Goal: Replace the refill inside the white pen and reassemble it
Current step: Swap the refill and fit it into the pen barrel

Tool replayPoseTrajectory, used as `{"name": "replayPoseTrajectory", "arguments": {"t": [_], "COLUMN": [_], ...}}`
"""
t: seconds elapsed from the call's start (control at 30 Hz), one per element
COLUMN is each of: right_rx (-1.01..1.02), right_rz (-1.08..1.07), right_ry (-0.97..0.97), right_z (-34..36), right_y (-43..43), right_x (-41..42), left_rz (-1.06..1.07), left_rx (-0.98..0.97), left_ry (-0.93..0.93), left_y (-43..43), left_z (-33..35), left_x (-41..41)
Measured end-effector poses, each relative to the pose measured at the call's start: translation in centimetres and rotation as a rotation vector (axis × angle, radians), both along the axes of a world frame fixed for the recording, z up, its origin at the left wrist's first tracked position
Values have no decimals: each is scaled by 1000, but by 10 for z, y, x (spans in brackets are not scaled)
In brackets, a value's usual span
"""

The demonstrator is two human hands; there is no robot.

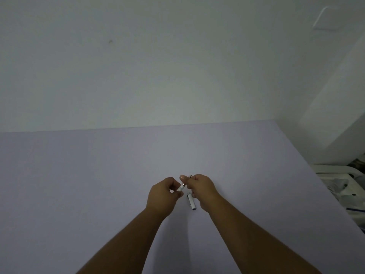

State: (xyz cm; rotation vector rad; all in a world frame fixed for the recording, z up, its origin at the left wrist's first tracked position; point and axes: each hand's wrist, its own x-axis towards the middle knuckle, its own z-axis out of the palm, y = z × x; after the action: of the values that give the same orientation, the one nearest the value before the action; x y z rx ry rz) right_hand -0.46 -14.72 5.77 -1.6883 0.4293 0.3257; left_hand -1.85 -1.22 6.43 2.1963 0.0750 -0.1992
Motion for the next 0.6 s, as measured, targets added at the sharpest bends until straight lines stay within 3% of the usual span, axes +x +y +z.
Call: {"name": "replayPoseTrajectory", "arguments": {"t": [0.2,0.43,0.6], "right_rx": [141,59,163], "right_rz": [-8,-37,21], "right_ry": [-63,-45,-108], "right_z": [-1,-3,-3], "right_y": [-1,0,-3], "right_x": [0,2,-3], "left_rz": [26,19,37], "left_rx": [-34,-11,-12], "left_ry": [12,1,21], "left_y": [3,3,6], "left_z": [1,0,1], "left_x": [5,4,4]}}
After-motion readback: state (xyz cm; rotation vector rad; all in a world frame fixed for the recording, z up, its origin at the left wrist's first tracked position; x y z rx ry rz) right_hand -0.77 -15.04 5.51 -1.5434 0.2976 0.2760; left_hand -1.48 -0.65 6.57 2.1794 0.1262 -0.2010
